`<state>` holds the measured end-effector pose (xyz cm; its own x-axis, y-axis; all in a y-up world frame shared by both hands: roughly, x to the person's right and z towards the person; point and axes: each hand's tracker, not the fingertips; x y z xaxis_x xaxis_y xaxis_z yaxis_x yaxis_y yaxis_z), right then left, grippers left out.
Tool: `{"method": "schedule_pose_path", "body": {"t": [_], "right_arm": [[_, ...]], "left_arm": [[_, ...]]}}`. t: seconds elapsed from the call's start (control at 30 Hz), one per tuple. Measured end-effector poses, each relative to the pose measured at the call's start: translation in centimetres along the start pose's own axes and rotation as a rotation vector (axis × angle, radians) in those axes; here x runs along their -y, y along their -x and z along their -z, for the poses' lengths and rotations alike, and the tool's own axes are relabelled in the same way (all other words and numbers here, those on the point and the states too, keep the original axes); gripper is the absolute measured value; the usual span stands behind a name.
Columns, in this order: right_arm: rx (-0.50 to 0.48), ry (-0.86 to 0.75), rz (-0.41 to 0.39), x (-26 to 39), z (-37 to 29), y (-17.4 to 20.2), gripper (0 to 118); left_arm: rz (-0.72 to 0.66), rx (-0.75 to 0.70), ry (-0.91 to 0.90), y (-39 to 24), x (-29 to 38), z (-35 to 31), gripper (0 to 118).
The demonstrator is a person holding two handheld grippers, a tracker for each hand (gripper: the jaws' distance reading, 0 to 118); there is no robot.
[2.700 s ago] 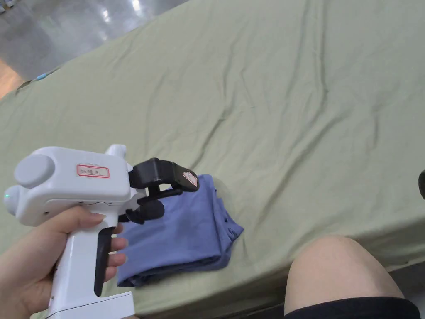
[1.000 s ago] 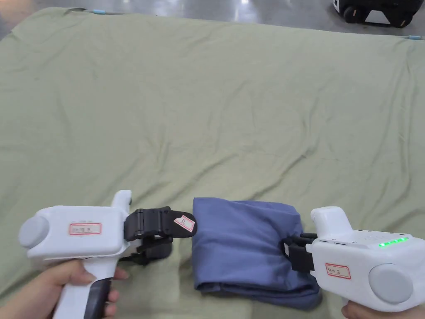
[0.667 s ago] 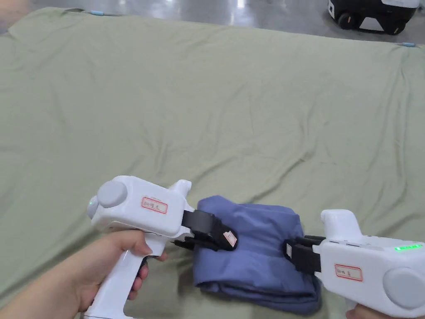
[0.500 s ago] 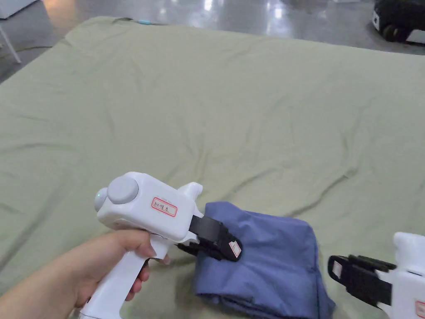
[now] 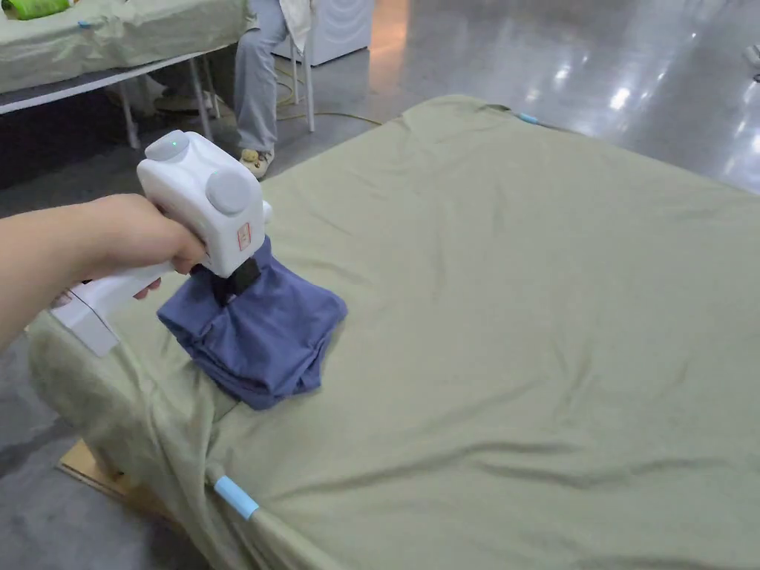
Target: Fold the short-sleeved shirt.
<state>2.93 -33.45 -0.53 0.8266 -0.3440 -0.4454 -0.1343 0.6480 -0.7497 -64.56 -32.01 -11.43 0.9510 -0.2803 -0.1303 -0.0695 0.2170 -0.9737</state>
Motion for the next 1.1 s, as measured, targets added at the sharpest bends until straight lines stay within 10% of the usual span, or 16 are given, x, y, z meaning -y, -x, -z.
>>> {"method": "schedule_pose_path", "body": {"t": [0.13, 0.17, 0.2, 0.23, 0.47, 0.53, 0.57, 0.6, 0.63, 0.77, 1.1], "right_arm": [[0.028, -0.011, -0.036, -0.3, -1.5, 0.3, 11], [0.031, -0.016, -0.033, -0.3, -1.8, 0.2, 11], [0.033, -0.022, -0.030, -0.3, -2.1, 0.1, 11], [0.037, -0.029, -0.028, -0.3, -2.3, 0.1, 11], [0.046, -0.078, -0.057, -0.1, -4.1, 0.5, 11], [0.050, -0.115, -0.057, 0.0, -5.0, 0.6, 11], [0.056, -0.139, -0.063, 0.0, -5.6, 0.6, 11], [0.071, -0.170, -0.075, 0.0, -6.2, 0.6, 11], [0.099, -0.207, -0.091, 0.0, -6.8, 0.7, 11], [0.252, -0.407, -0.139, 0.0, -9.7, 0.9, 11], [0.563, -0.688, -0.175, 1.3, -15.0, -0.6, 11]], "left_arm": [[0.079, -0.173, 0.025, -0.8, 0.3, 0.2, 22], [0.064, -0.144, 0.019, -0.9, 0.6, -0.1, 39], [0.058, -0.143, 0.007, -1.3, 1.0, -0.6, 96], [0.051, -0.160, -0.042, -1.2, 1.1, -1.1, 118], [-0.052, -0.130, -0.570, -5.5, 7.7, -14.0, 118], [-0.083, 0.024, -0.681, -8.5, 9.7, -17.0, 96], [-0.111, 0.059, -0.770, -10.6, 11.3, -18.6, 69], [-0.139, 0.051, -0.892, -12.6, 12.9, -20.1, 10], [-0.172, 0.048, -0.951, -14.3, 14.1, -20.9, 0], [-0.271, 0.247, -1.113, -21.5, 18.4, -23.8, 0], [-0.230, 0.227, -1.318, -35.1, 22.1, -27.0, 0]]}}
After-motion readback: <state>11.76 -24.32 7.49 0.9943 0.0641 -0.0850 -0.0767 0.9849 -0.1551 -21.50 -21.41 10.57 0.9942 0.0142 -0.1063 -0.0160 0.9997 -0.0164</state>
